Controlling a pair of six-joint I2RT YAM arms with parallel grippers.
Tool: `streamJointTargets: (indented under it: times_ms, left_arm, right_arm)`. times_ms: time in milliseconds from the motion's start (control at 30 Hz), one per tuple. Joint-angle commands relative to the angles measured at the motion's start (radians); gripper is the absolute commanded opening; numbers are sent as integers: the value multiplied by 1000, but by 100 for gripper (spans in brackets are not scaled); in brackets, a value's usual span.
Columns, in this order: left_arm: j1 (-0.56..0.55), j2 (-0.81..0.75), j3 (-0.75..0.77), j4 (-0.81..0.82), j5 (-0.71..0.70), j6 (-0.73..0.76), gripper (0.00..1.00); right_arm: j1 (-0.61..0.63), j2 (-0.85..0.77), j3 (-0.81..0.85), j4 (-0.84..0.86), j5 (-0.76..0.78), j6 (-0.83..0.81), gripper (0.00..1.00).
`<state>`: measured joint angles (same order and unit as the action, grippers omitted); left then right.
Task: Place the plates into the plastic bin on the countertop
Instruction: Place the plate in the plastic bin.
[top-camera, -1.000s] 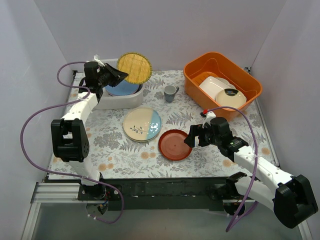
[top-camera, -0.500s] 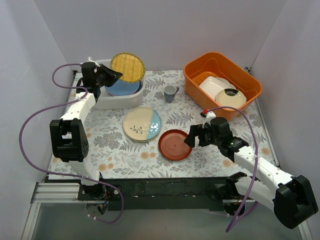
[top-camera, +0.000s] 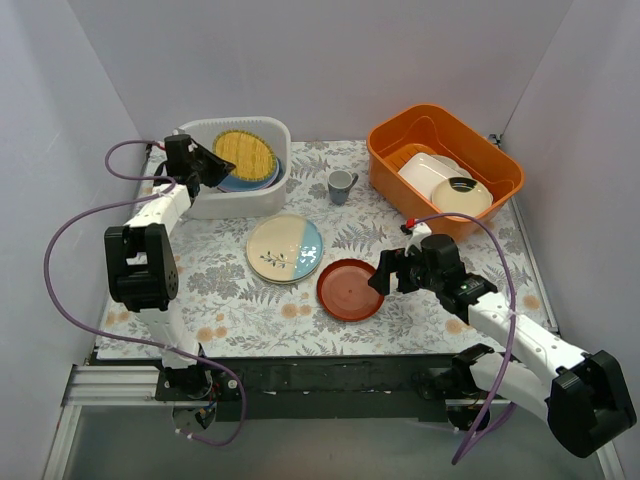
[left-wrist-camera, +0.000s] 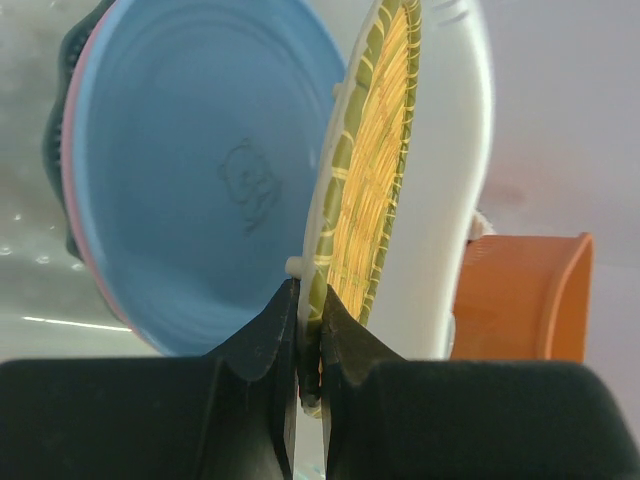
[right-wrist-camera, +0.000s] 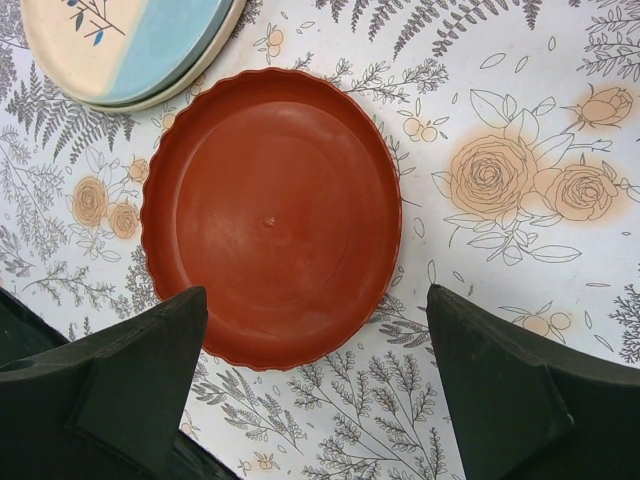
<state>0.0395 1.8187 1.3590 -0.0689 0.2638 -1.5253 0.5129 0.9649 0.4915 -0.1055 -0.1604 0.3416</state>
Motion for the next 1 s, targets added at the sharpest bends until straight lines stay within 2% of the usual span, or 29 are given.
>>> streamJointTargets:
  times_ms: [0,533,667,700,833,900,933,967]
  left_arm:
    - [0,2,23,3,-20,31,0]
    - [2,36,38,-38,-77,65,0]
    - [0,15,32,-42,-96,65,16]
    - [2,10,31,-42,-103,65,25]
    - [0,-21,23,-40,-139,65,33]
    - [0,-39,19,-42,-150,65,45]
    - [0,-47,17,-42,-152,66,61]
    - [0,-53,11,-40,-152,68,67]
  right_arm:
    - [6,24,24,20,-11,-19,97]
    - [7,83,25,15,7,-33,97]
    - [9,93,30,15,4,-38,98]
    - [7,98,25,16,4,-36,98]
    - [7,103,16,26,7,-30,98]
    - [7,104,15,27,2,-29,97]
    - [7,104,12,26,5,-32,98]
    - [7,104,12,21,7,-32,97]
